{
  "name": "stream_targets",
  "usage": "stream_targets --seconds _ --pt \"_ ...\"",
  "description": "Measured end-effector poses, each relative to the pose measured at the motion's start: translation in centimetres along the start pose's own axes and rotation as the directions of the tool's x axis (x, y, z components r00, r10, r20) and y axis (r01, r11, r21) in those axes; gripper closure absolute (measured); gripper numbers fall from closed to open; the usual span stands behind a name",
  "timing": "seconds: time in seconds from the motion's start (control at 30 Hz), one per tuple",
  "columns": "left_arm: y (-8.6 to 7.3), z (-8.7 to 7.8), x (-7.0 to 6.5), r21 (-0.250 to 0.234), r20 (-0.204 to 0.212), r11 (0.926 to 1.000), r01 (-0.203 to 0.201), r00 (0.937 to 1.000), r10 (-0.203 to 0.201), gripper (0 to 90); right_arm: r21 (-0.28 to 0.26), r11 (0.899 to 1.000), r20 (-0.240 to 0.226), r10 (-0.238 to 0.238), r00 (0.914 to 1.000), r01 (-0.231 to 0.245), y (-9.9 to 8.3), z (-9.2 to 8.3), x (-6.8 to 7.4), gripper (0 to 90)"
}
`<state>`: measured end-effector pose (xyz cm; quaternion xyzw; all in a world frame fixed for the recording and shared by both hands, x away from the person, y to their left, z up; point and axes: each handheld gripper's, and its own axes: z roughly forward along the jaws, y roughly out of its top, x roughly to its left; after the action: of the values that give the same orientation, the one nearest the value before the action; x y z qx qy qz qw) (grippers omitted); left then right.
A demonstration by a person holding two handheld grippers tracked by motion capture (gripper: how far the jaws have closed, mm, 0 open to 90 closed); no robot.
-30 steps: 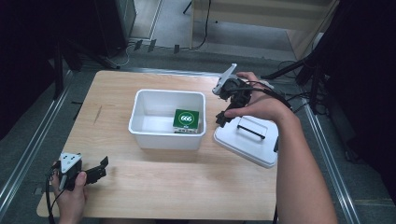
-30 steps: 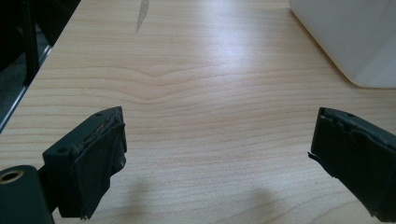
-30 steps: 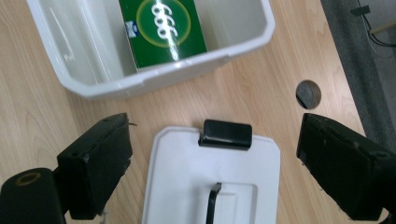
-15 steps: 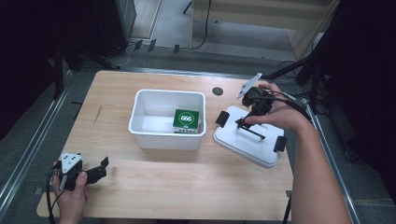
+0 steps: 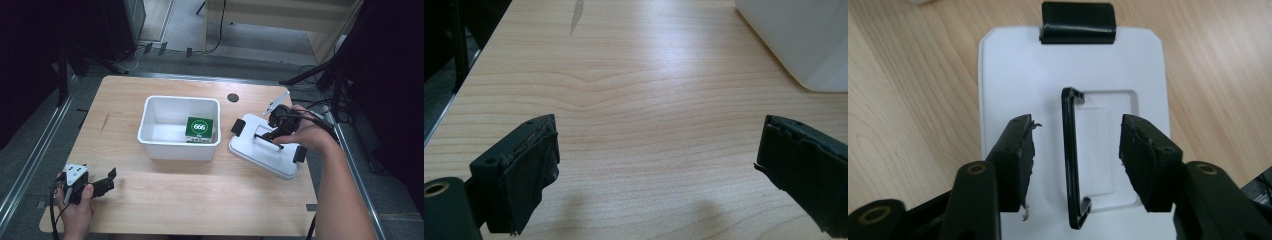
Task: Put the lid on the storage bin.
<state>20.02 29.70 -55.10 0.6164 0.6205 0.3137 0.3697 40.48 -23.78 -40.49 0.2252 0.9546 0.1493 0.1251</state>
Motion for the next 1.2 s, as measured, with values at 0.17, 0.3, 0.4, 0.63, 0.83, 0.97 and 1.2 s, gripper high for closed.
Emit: stream_targets --seconds 0.17,0.3,0.4,0.63,0.83,0.97,1.2 --pt "0.0 0.0 0.0 0.000 0.000 1.0000 -0.001 1.0000 0.001 4.1 0.050 0.999 -0.002 -0.001 1.0000 0.001 -0.7 1.2 0.2 55.7" --pt "0.0 0.0 0.0 0.000 0.000 1.0000 -0.001 1.0000 0.001 4.1 0.078 0.997 -0.002 0.001 1.0000 -0.001 -1.1 2.0 0.3 59.5" --pt "0.0 0.0 0.0 0.000 0.000 1.0000 -0.001 1.0000 0.001 4.1 0.103 0.995 0.004 0.002 1.0000 -0.002 -1.4 2.6 0.3 61.4" --pt "0.0 0.0 0.0 0.000 0.000 1.0000 -0.001 1.0000 0.001 4.1 0.107 0.994 0.032 0.014 0.9994 -0.017 -1.8 3.6 0.0 64.9" --pt "0.0 0.0 0.0 0.000 0.000 1.0000 -0.002 1.0000 0.002 4.1 0.119 0.993 0.023 0.023 0.9995 -0.025 -2.1 4.1 -0.5 75.2" --pt "0.0 0.0 0.0 -0.001 0.001 1.0000 0.000 1.0000 0.000 4.1 0.125 0.992 0.024 0.027 0.9994 -0.030 -2.0 4.3 -0.6 81.0" --pt "0.0 0.0 0.0 0.000 -0.001 1.0000 0.001 1.0000 -0.001 4.1 0.136 0.991 0.053 0.013 0.9985 -0.020 -1.7 4.6 -0.7 83.5"
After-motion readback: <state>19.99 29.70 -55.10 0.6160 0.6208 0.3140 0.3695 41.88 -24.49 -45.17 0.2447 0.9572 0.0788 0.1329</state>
